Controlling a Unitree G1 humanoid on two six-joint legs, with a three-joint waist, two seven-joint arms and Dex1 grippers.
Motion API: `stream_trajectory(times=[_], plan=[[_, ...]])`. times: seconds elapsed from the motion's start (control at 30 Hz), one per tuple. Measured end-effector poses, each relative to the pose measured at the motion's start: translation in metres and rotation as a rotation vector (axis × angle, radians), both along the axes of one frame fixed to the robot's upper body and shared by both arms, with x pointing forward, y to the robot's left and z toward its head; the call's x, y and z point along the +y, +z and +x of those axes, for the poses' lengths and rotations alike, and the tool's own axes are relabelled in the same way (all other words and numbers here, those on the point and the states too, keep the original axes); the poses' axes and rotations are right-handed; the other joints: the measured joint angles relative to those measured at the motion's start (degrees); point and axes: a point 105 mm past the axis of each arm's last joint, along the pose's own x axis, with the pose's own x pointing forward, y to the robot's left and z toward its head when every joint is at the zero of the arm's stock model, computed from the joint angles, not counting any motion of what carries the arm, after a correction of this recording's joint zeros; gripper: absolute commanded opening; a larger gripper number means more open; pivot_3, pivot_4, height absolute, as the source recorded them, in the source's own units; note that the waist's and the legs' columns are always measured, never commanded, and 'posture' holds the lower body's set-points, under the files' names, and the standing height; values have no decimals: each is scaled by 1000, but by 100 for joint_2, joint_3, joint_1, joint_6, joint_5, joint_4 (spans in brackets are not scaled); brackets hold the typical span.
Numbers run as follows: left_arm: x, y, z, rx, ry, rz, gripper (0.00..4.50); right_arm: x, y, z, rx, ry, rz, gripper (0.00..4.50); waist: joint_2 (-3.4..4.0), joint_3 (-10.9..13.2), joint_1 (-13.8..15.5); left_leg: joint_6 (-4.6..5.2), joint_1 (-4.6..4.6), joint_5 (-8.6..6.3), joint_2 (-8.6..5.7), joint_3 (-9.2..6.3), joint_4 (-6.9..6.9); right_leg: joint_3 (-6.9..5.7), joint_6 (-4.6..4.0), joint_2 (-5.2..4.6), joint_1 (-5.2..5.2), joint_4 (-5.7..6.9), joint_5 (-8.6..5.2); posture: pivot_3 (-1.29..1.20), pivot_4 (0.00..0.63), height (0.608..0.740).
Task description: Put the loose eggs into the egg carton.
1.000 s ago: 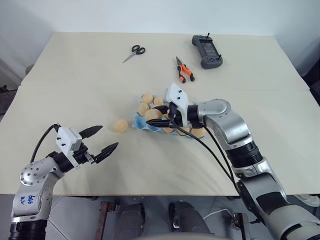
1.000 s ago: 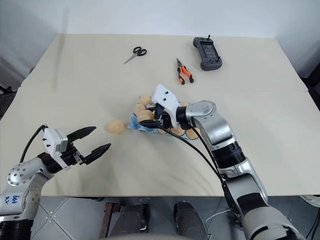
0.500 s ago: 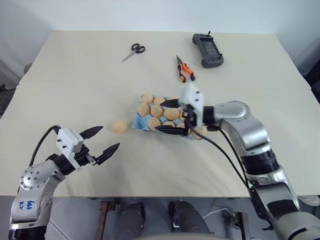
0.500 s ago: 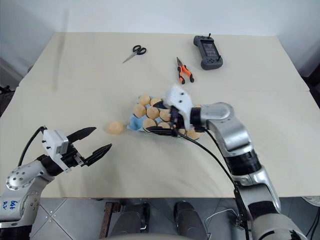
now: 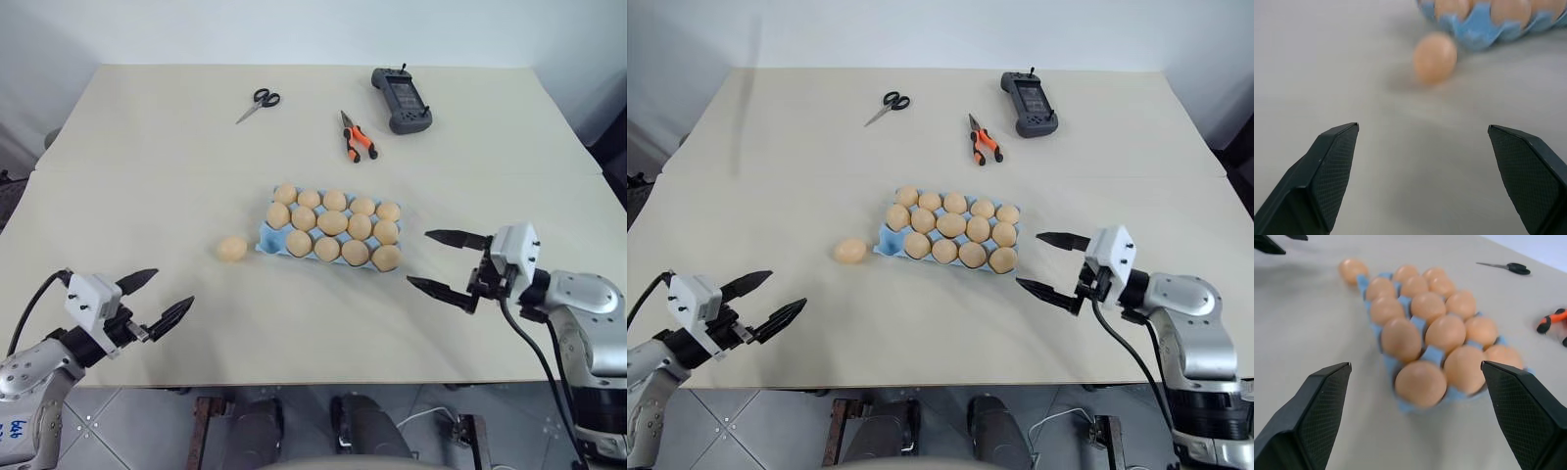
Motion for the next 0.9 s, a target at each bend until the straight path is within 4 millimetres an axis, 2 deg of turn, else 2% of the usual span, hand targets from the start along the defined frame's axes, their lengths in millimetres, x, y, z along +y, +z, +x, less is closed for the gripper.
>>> stream_trajectory(times=[0.07, 0.17, 0.33, 0.5, 0.63, 0.73, 0.9], plan=[[1, 1, 2, -1, -9, -3, 4500, 0, -2, -3, -12, 10, -6, 4442, 0, 0, 13, 5, 8, 4, 0, 0, 2, 0, -5, -2, 10, -2, 4, 0, 150, 740], [-7, 13, 18, -52, -42, -19, 4500, 1, -1, -5, -38, 22, -17, 4442, 0, 0, 54, 7, 20, 11, 0, 0, 2, -2, -6, -5, 26, -5, 10, 0, 150, 740], [-42, 29, 46, -104, -164, -41, 4500, 4, 0, -2, -48, 13, -13, 4442, 1, 0, 63, 5, 13, 12, -3, 2, -2, -5, 6, -11, 26, -23, 17, 0, 150, 740], [-64, 17, 74, -67, -220, -42, 4500, 10, 1, -1, -43, 18, -5, 4442, 2, -1, 51, 0, -2, 6, -3, 8, -5, -7, 15, -7, -4, -8, 21, 0, 150, 740], [-73, 3, 93, -28, -222, -16, 4500, 18, 4, -3, -51, 38, -2, 4442, 2, -1, 59, 0, -13, 6, -3, 9, 2, -7, 16, -4, -18, 8, 22, 0, 150, 740], [-75, -6, 106, -12, -211, -1, 3895, 20, 5, -5, -45, 36, 8, 4500, 2, -1, 69, 0, -14, 7, -3, 9, 11, -7, 17, -5, -17, 14, 22, 0, 150, 740], [-79, -7, 116, -34, -212, 0, 2333, 22, 6, -7, -41, 29, 21, 4500, 1, -1, 62, 1, -10, 10, -3, 11, 20, -6, 19, -6, -12, 21, 23, 0, 150, 740]])
